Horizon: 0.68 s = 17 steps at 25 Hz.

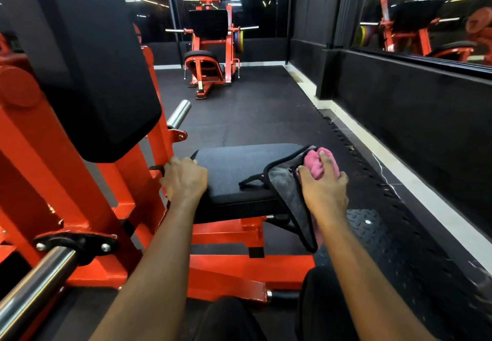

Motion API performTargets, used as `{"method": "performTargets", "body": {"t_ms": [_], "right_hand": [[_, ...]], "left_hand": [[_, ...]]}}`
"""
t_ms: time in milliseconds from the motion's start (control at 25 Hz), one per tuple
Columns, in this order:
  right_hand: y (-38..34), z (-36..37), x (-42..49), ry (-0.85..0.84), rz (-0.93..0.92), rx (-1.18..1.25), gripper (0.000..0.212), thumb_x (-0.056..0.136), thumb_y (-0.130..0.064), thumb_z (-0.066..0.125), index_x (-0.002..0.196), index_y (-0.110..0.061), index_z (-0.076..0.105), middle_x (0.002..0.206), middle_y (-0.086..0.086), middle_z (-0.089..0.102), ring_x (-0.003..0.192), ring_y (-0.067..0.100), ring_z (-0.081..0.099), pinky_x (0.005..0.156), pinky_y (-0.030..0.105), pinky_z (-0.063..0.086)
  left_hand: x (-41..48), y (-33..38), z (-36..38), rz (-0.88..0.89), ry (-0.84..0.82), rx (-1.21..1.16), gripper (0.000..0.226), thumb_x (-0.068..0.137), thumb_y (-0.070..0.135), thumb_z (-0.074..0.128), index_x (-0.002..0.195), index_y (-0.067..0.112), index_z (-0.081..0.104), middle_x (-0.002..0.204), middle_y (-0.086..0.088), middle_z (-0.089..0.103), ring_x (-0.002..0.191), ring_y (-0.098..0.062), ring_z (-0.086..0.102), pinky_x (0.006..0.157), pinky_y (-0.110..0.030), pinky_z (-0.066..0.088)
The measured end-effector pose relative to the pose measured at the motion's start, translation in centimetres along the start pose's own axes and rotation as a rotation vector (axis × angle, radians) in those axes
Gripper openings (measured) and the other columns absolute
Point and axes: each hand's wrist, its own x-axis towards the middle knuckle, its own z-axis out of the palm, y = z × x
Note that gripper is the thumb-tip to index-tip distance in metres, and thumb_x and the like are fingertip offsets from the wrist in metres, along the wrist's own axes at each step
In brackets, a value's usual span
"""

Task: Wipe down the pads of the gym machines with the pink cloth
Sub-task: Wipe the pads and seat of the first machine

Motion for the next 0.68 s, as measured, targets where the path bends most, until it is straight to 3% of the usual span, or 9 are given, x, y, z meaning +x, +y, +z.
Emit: {"method": "performTargets", "body": {"t_ms": [160,280,400,520,600,680], "right_hand": [[-1.8,0.4,4.7,-0.019,0.114,-0.164,0.044,0.100,-0.061,0.035,0.132,-0.038,0.053,0.134,0.016,0.055,0.121,0.042,0.053,0.100,0.043,0.043],[-3.3,-0.1,8.9,-0.154,0.079,-0.225,0.046,0.102,-0.059,0.032,0.126,-0.030,0.058,0.135,0.016,0.059,0.125,0.039,0.053,0.102,0.041,0.041],[-2.9,-0.3,9.8,-0.258,0.020,-0.217,0.055,0.099,-0.066,0.037,0.146,-0.038,0.045,0.152,0.018,0.045,0.137,0.039,0.044,0.114,0.045,0.034],[-1.7,-0.4,7.0,-0.324,0.019,-0.268,0.093,0.077,-0.086,0.053,0.154,-0.056,0.011,0.165,0.018,0.019,0.146,0.044,0.029,0.118,0.054,0.025],[-1.2,-0.2,6.7,-0.339,0.029,-0.259,0.098,0.072,-0.087,0.056,0.153,-0.058,0.009,0.162,0.016,0.028,0.145,0.043,0.033,0.119,0.051,0.028],[-1.8,0.3,8.7,-0.326,0.029,-0.207,0.080,0.083,-0.076,0.051,0.153,-0.051,0.022,0.157,0.014,0.039,0.141,0.040,0.040,0.117,0.046,0.034]], "left_hand": [[0.3,-0.4,1.1,-0.050,-0.008,-0.025,0.036,0.097,0.029,0.043,0.123,0.020,0.066,0.128,-0.016,0.050,0.124,-0.037,0.045,0.100,-0.055,0.041],[0.3,-0.1,0.9,-0.085,-0.030,-0.031,0.036,0.098,0.030,0.039,0.125,0.023,0.063,0.132,-0.016,0.048,0.126,-0.037,0.041,0.101,-0.058,0.036],[0.0,-0.3,0.7,-0.082,-0.044,-0.056,0.039,0.097,0.030,0.037,0.126,0.022,0.062,0.129,-0.019,0.052,0.122,-0.039,0.047,0.099,-0.053,0.040],[0.4,-0.6,0.6,-0.022,-0.046,0.003,0.037,0.095,0.028,0.040,0.123,0.019,0.062,0.125,-0.020,0.057,0.116,-0.040,0.053,0.095,-0.048,0.043],[0.8,-0.6,0.6,-0.005,-0.064,0.030,0.034,0.095,0.028,0.041,0.122,0.018,0.061,0.124,-0.021,0.057,0.115,-0.041,0.054,0.094,-0.047,0.043],[0.7,-0.7,0.8,0.001,-0.064,0.030,0.033,0.096,0.027,0.042,0.121,0.017,0.060,0.125,-0.020,0.056,0.116,-0.042,0.053,0.094,-0.047,0.043]]}}
